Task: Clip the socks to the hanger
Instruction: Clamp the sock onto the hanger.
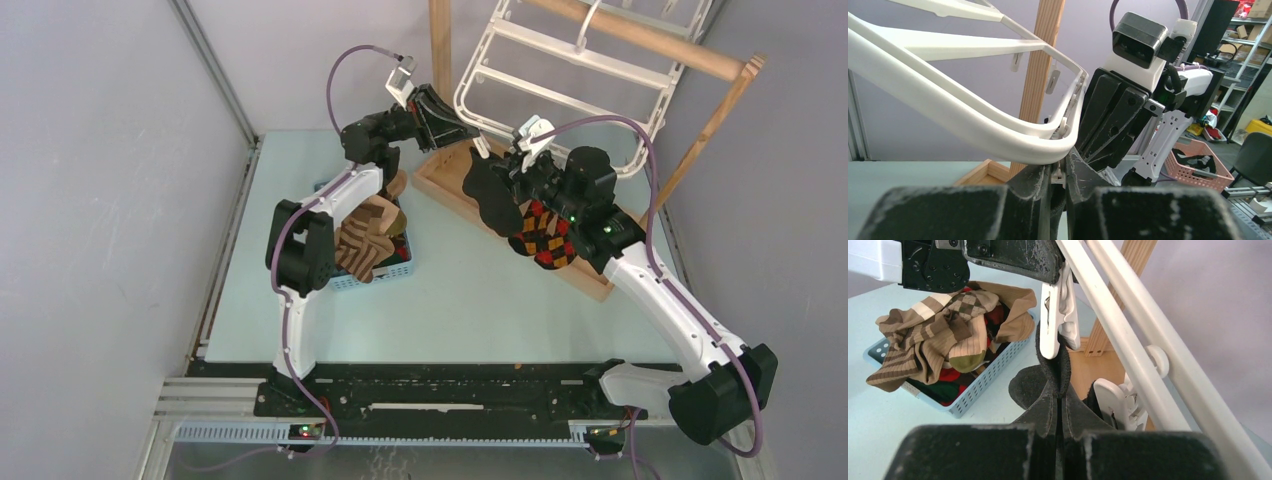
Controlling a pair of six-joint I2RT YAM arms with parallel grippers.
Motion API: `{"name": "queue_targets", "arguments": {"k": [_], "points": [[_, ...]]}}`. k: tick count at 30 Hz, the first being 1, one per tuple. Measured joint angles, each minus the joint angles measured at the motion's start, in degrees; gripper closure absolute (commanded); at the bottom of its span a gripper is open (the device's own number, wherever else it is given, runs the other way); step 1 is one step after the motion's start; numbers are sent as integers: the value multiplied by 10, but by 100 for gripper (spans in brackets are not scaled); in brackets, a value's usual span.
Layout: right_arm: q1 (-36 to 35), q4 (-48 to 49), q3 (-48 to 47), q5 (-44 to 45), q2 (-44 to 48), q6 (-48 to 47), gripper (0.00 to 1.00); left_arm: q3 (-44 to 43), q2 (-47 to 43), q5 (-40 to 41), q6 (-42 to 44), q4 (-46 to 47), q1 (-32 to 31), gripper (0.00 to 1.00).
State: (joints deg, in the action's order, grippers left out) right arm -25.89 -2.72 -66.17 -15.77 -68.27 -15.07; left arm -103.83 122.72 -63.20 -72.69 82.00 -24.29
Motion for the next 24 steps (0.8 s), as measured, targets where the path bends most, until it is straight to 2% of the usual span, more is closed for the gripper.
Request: {"name": "queue_targets", "arguments": {"k": [17, 20, 24], "points": [[4, 22, -7, -23, 0, -1, 100, -1, 0, -1, 1, 0, 0, 86], [4, 22, -9, -23, 0, -1, 100, -1, 0, 0, 1, 0, 0, 79], [5, 22, -10, -23, 0, 0, 100, -1, 0, -1, 0, 0, 0, 52]]}}
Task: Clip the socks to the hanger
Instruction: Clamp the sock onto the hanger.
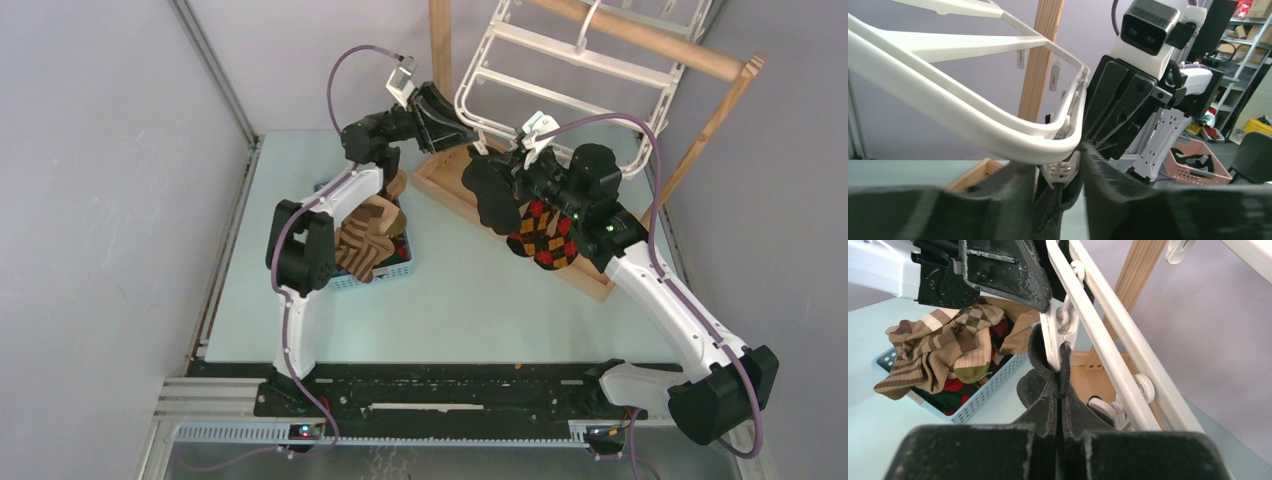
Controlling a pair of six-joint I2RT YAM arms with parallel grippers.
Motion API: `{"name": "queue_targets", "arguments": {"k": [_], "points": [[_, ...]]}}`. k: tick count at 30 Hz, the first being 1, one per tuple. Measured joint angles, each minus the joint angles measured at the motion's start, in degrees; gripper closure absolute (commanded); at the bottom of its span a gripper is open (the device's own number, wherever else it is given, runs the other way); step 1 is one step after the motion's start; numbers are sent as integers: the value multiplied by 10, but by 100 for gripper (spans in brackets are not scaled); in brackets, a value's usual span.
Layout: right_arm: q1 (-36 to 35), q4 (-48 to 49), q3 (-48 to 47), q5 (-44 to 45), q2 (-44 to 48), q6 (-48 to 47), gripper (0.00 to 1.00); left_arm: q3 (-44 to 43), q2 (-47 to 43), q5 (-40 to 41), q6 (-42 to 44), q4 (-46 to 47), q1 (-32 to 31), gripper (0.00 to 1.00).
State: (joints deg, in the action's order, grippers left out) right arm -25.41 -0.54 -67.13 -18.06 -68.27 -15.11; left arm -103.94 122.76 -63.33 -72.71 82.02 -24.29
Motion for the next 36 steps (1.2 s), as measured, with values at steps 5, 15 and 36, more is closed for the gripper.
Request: {"name": "queue_targets", "arguments": {"k": [5, 15, 36], "points": [[0, -1, 0, -1, 0, 0, 100, 0, 3, 0, -5, 0, 2, 31], [3, -12, 0, -5, 0, 0, 73, 22, -3, 14, 2, 0, 14, 6], [87, -146, 127, -148, 199, -43, 36, 351, -224, 35, 102, -3, 70, 0]]}}
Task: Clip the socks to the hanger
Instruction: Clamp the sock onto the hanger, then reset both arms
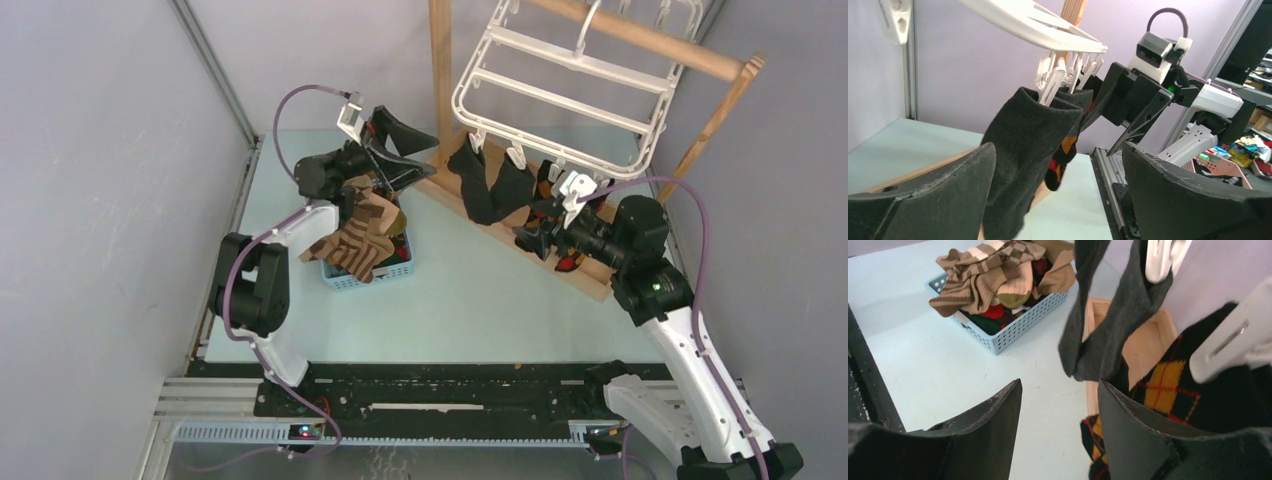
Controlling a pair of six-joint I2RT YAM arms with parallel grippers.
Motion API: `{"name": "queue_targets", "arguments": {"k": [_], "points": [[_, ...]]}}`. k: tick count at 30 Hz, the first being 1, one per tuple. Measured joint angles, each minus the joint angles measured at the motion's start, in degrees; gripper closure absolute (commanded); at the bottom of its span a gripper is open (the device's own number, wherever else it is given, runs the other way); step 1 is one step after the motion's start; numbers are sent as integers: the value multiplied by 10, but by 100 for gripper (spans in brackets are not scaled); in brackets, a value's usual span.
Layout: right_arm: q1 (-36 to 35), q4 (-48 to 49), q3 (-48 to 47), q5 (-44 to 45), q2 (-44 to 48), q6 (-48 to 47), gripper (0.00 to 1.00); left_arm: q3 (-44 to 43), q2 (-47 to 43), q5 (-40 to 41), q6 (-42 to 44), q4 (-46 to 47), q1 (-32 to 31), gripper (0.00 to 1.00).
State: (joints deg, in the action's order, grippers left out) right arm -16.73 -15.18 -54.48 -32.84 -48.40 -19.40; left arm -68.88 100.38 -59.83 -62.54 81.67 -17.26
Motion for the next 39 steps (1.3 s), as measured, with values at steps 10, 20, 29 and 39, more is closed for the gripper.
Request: {"name": "queue_targets", "arguments": {"k": [10, 20, 29, 39], "points": [[42, -24, 33, 74, 50, 30, 70, 33, -67, 3, 27, -17, 34, 0], [78, -40, 33, 216, 57, 50, 71, 20, -115, 68, 220, -302, 47, 0], [93, -54, 33, 349, 90, 57, 69, -57, -221, 243, 409, -661, 29, 0], [213, -50, 33, 338, 95, 88, 67, 40, -348, 299, 396, -711, -5, 0]]}}
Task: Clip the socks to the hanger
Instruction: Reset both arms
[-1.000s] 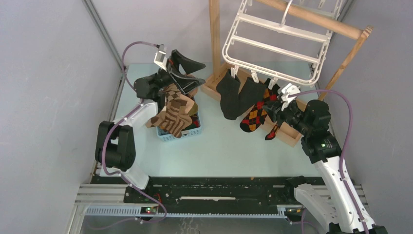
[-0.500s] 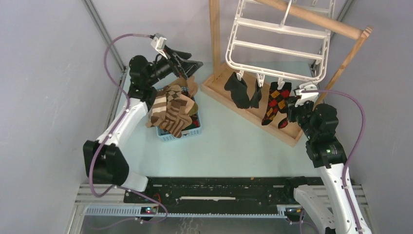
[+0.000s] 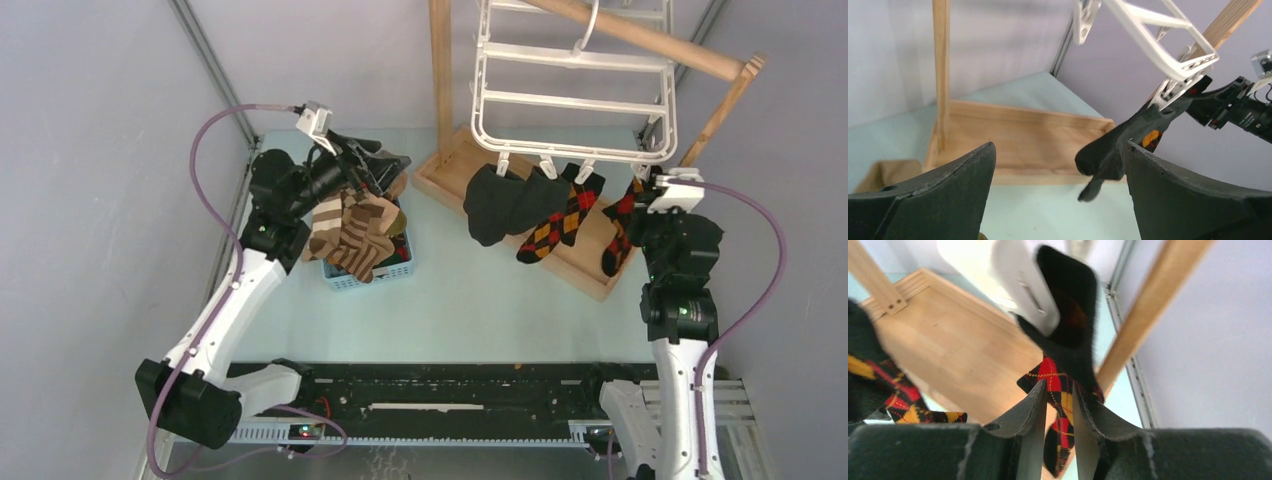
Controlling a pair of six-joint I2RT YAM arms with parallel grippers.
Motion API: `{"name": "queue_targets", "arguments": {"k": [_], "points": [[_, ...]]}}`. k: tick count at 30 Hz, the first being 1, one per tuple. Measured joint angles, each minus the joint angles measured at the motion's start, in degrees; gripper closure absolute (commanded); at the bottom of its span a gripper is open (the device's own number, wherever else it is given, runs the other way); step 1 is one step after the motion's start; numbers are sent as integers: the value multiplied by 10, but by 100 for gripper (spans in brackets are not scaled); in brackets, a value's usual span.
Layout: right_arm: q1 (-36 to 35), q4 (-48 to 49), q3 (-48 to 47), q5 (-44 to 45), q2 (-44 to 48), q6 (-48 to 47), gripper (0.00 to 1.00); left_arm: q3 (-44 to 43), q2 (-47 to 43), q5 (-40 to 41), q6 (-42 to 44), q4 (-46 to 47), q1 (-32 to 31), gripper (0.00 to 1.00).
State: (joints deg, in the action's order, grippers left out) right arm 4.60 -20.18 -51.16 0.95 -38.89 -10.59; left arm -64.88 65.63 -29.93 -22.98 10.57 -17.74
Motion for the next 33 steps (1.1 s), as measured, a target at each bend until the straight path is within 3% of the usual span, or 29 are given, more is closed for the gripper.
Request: {"name": "queue_targets", "arguments": {"k": [6, 12, 15, 21, 28, 31, 33], "points": [[115, 34, 0, -79, -20, 13, 66, 51, -28, 39, -36, -39, -3, 0], [151, 43, 3, -136, -31, 15, 55, 66, -85, 64, -38, -67, -15, 0], [160, 22, 4, -178, 5, -2, 47, 79, -107, 70, -42, -61, -23, 0], [174, -76, -14, -300, 118, -65, 38, 87, -91, 71, -67, -32, -27, 11], [168, -188, -58, -556, 135, -133, 43, 85, -28, 52, -84, 21, -33, 28], [116, -174, -35, -578, 124, -127, 44, 78, 6, 38, -85, 34, -42, 32], [10, -163, -28, -534, 101, -129, 44, 71, 27, 33, -84, 40, -49, 34]]}}
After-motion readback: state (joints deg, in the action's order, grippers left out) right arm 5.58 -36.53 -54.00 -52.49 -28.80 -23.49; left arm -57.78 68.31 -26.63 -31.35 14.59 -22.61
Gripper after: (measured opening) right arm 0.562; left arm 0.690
